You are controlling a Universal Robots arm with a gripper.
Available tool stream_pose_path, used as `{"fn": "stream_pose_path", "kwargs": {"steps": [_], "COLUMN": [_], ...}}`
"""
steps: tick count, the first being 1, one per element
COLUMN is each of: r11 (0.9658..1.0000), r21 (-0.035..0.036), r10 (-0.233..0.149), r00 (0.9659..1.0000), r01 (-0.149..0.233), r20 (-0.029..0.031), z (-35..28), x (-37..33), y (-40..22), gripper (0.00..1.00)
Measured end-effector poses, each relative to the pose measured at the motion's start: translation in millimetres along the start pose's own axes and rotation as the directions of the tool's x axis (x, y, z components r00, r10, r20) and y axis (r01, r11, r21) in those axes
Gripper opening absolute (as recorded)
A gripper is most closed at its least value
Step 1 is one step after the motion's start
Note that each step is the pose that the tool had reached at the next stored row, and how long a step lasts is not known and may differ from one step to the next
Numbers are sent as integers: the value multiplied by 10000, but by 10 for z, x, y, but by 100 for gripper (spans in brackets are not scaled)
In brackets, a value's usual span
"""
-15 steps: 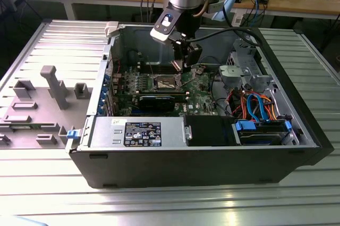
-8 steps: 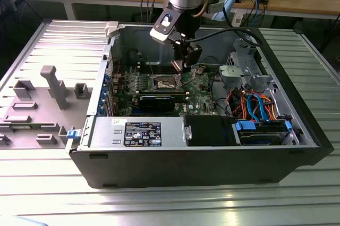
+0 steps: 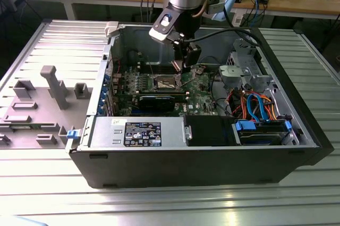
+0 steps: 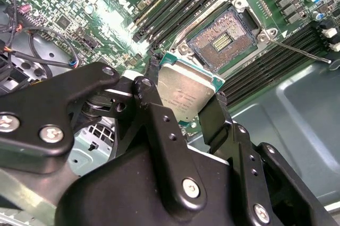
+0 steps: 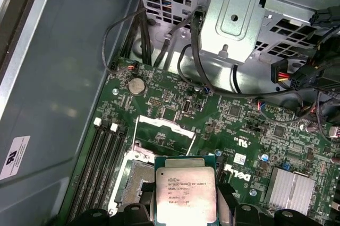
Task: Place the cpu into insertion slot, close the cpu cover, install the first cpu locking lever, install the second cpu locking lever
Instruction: 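Place the cpu into insertion slot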
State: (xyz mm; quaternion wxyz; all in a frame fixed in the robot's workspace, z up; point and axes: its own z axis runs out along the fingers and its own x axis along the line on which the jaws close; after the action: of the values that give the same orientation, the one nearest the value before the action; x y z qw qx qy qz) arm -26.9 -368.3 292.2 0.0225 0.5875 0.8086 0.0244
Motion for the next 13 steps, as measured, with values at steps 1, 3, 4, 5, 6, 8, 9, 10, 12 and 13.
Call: {"fn": "stream_pose_path", "kwargs": {"steps": [1, 3, 4, 5, 6, 8, 9, 10, 12, 13], "r11": [10000, 10000, 9999, 9998, 9998, 9996, 9995, 9995, 9993, 9992], "r21": [0, 1, 1, 2, 2, 2, 3, 3, 2, 3], "r10": [19, 93, 137, 185, 220, 290, 306, 325, 371, 390], "r00": [10000, 10000, 9999, 9998, 9998, 9996, 9995, 9995, 9993, 9992], "r01": [-19, -93, -137, -185, -220, -290, -306, -325, -371, -390], "r20": [1, 6, 9, 12, 15, 19, 21, 22, 25, 26], "z": [0, 1, 2, 3, 3, 4, 4, 4, 5, 6], "x": [0, 0, 0, 0, 0, 0, 0, 0, 0, 0], "y": [0, 0, 0, 0, 0, 0, 0, 0, -1, -1], "gripper": [55, 55, 55, 55, 55, 55, 55, 55, 55, 55]}}
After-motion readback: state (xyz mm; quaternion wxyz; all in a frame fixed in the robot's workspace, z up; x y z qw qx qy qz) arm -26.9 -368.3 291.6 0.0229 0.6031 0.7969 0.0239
